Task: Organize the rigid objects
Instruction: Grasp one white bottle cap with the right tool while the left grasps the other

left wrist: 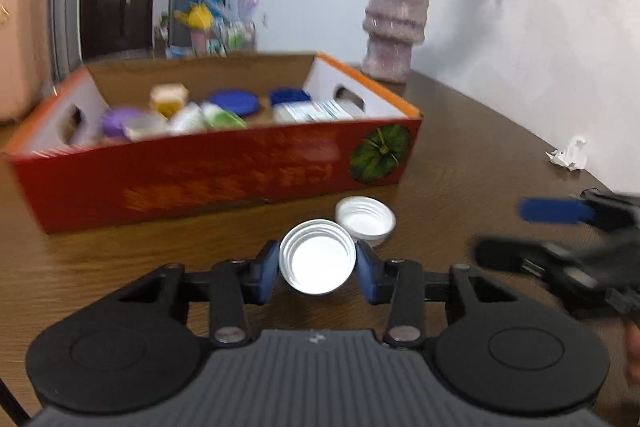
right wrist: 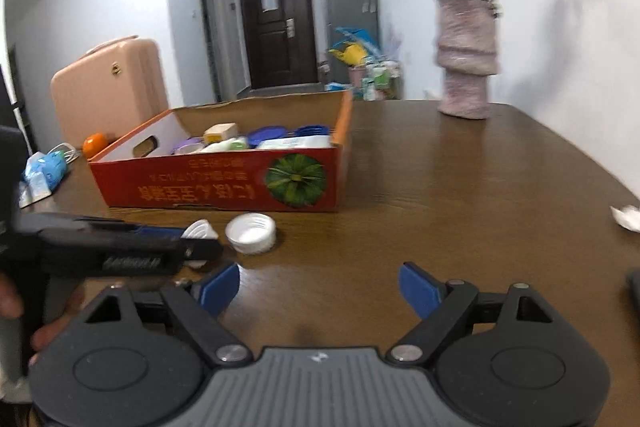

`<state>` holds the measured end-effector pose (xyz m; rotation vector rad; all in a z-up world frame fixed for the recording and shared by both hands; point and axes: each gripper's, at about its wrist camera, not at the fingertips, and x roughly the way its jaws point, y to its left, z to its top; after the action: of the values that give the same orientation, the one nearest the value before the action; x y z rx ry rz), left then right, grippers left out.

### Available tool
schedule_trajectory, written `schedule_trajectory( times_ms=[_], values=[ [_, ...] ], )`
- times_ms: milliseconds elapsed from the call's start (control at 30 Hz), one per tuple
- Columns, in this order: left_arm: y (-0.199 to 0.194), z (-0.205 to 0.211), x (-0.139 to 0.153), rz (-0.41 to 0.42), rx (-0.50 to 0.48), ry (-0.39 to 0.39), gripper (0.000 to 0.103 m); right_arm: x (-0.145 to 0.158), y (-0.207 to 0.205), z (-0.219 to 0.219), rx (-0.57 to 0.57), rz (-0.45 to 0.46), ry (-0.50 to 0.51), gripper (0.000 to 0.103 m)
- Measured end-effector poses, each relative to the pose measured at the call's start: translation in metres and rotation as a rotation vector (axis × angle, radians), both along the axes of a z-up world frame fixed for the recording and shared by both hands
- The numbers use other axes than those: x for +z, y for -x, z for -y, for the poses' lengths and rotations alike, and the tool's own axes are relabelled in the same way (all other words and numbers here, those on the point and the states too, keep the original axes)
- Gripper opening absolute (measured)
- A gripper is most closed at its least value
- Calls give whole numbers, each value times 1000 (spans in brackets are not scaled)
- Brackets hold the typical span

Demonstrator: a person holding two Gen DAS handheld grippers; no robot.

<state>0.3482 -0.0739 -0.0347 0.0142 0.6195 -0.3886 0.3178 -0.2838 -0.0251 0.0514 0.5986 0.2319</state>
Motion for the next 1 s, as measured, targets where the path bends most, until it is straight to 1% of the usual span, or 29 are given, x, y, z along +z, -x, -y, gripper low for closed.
schedule_trajectory(
  times_ms=[100,133,167,233,300,333,367,467,600,733,900,1000],
  values=[
    [17,-25,5,8,51,-60,40,-4,-29,-26,64,-11,25,81],
    [22,-33,5,6,71,-76,40,-6,-40,-35,79,-21,45,77],
    [27,-41,5,4,92,-97,40,-8,-50,-43,86,-31,56,74],
    [36,-53,3,0,114,-132,41,-12,-64,-53,89,-59,57,74],
    [43,-66,-1,-12,139,-147,41,-16,-74,-60,99,-81,62,66],
    [47,-70,-2,-22,148,-140,41,-18,-77,-64,103,-100,69,50],
    [49,-75,-3,-36,157,-127,41,-19,-78,-66,104,-111,75,40],
    [59,-78,-7,-43,156,-107,41,-15,-63,-72,118,-106,69,39],
    [75,-72,-10,-20,156,-126,41,-5,-29,-78,138,-84,61,39],
    [91,-66,-10,-15,147,-119,41,1,1,-80,134,-71,16,39],
    [102,-60,-12,-6,129,-131,41,1,22,-79,114,-81,34,39],
    [102,-59,-13,-7,124,-131,50,4,34,-76,103,-74,31,39]
  ],
)
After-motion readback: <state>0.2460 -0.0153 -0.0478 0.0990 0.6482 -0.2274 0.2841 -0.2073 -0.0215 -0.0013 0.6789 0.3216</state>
